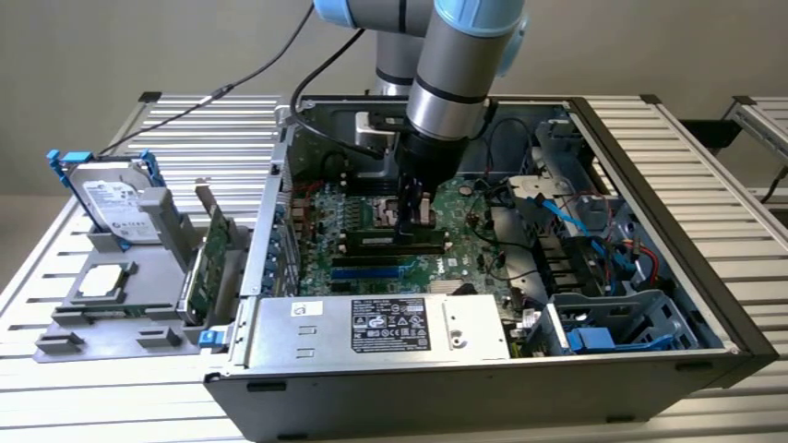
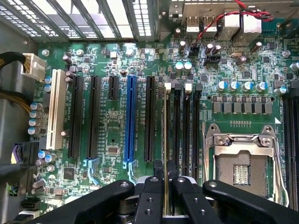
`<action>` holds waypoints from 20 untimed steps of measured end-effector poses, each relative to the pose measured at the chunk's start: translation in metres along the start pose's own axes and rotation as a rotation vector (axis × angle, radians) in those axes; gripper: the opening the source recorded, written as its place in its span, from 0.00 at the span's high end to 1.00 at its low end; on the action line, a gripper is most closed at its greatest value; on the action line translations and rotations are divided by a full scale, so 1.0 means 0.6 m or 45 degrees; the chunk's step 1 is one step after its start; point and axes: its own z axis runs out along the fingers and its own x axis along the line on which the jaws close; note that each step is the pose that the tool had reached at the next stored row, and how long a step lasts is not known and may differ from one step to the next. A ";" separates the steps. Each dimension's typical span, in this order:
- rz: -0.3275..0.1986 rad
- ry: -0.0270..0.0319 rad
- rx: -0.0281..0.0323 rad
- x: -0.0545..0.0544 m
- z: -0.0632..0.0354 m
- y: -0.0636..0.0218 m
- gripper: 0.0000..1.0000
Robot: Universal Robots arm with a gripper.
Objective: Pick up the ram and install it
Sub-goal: 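Insert the ram into the slot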
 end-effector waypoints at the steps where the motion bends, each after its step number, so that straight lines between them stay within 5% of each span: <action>1: 0.000 0.0000 0.0000 -0.001 0.000 0.000 0.86; 20: 0.010 -0.0022 -0.0006 -0.004 0.004 -0.001 0.86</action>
